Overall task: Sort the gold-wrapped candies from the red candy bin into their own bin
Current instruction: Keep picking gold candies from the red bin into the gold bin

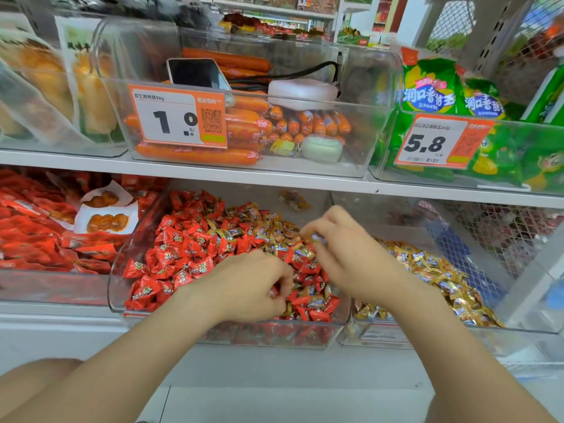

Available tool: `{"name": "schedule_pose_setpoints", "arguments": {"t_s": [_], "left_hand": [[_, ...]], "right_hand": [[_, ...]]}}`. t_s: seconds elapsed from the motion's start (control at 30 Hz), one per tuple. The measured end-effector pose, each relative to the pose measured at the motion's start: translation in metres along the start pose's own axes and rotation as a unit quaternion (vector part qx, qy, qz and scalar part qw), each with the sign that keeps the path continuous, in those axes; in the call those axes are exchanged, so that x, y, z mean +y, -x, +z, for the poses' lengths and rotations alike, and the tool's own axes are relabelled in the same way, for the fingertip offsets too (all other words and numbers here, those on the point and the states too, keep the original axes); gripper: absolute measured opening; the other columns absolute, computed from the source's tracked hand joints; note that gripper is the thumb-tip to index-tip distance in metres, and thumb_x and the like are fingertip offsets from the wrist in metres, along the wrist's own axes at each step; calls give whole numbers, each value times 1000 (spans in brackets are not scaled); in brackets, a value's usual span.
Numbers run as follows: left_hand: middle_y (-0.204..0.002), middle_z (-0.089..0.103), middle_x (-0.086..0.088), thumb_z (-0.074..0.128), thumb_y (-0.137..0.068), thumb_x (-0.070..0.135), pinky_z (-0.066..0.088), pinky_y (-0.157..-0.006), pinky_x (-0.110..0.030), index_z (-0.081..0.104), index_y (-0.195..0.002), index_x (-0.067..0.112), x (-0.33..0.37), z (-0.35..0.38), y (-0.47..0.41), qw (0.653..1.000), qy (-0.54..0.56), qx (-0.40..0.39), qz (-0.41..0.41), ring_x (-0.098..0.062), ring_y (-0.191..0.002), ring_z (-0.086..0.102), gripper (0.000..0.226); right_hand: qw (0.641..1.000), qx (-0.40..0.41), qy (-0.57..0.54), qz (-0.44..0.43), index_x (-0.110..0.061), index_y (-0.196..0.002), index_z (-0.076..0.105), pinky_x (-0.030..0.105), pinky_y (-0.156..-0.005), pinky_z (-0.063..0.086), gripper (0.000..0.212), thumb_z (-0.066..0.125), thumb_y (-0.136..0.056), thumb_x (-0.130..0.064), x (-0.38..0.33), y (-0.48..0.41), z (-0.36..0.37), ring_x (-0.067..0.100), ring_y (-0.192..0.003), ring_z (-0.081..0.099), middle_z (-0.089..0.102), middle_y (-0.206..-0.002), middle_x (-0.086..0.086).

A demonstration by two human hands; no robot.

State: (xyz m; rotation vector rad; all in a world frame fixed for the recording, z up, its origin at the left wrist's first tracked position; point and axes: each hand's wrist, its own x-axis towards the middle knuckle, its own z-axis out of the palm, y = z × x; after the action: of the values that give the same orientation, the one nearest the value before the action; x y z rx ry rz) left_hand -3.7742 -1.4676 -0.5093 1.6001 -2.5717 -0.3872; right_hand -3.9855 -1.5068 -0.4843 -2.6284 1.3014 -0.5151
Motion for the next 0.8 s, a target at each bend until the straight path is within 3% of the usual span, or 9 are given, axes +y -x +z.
{"name": "schedule_pose_setpoints", "arguments": {"t_s": [0.1,0.17,0.27,0.37,0.43,0.5,0.6,0.7,0.8], "left_hand": [[-103,66,23,78,-83,60,53,-77,-34,72,-116,41,-3,2,-6,999,-18,-42,-19,-4,-96,61,39],[-118,70,19,80,-79,62,52,-76,-35,71,-122,42,-2,4,-11,998,-38,-45,-19,-11,-108,63,48],[-109,71,21,75,-85,54,43,-70,-30,74,-115,41,4,7,-16,998,-52,-38,1,-7,-99,61,32],[-90,65,19,60,-90,44,51,-67,-31,72,-95,34,7,5,-13,1000,-19,-18,12,-3,-84,58,16],[-85,59,12,47,-93,41,55,-69,-37,63,-84,28,9,4,-9,1000,-12,7,8,-10,-79,58,22],[-82,54,8,37,-96,42,53,-68,-38,55,-78,25,12,0,-5,998,-22,54,-5,-16,-78,56,31],[-74,53,7,34,-100,50,42,-59,-36,49,-69,24,4,-10,-8,989,-18,133,-62,-22,-72,55,43],[-75,56,1,43,-102,64,42,-60,-38,43,-74,25,-27,-21,-17,976,-11,180,-120,-30,-72,57,48],[-91,62,-6,54,-105,35,52,-70,-43,49,-98,22,-66,-24,-29,968,24,208,-140,-35,-84,64,16]], "right_hand": [[995,50,-73,36,-30,-115,59,13,-75,39,19,48,-105,-18,5,15,-17,3,-84,56,43,-107,-16],[993,49,-93,50,-30,-106,57,14,-64,37,19,47,-104,-14,6,22,-22,3,-71,54,53,-88,-15],[990,2,-126,65,-31,-96,56,29,-52,38,21,44,-101,-14,3,28,-23,9,-47,42,53,-54,-5],[991,6,-119,52,-31,-90,55,40,-52,43,15,47,-102,-27,1,28,-20,17,-47,47,60,-56,0],[992,25,-119,43,-32,-94,55,38,-51,41,13,49,-105,-30,-1,26,-15,13,-45,45,59,-55,-6],[994,31,-100,38,-33,-108,60,35,-57,45,15,47,-106,-25,-4,22,-7,8,-54,52,61,-63,-16],[997,59,-17,41,-31,-123,66,42,-84,56,30,46,-103,-21,-5,12,2,12,-97,66,69,-109,-15],[992,101,-69,24,-24,-118,73,40,-94,56,40,46,-94,-8,-14,-4,3,12,-102,66,70,-109,-8],[989,57,-137,30,-21,-116,76,32,-98,55,58,42,-82,12,-27,-23,12,9,-101,67,73,-106,-4]]}}
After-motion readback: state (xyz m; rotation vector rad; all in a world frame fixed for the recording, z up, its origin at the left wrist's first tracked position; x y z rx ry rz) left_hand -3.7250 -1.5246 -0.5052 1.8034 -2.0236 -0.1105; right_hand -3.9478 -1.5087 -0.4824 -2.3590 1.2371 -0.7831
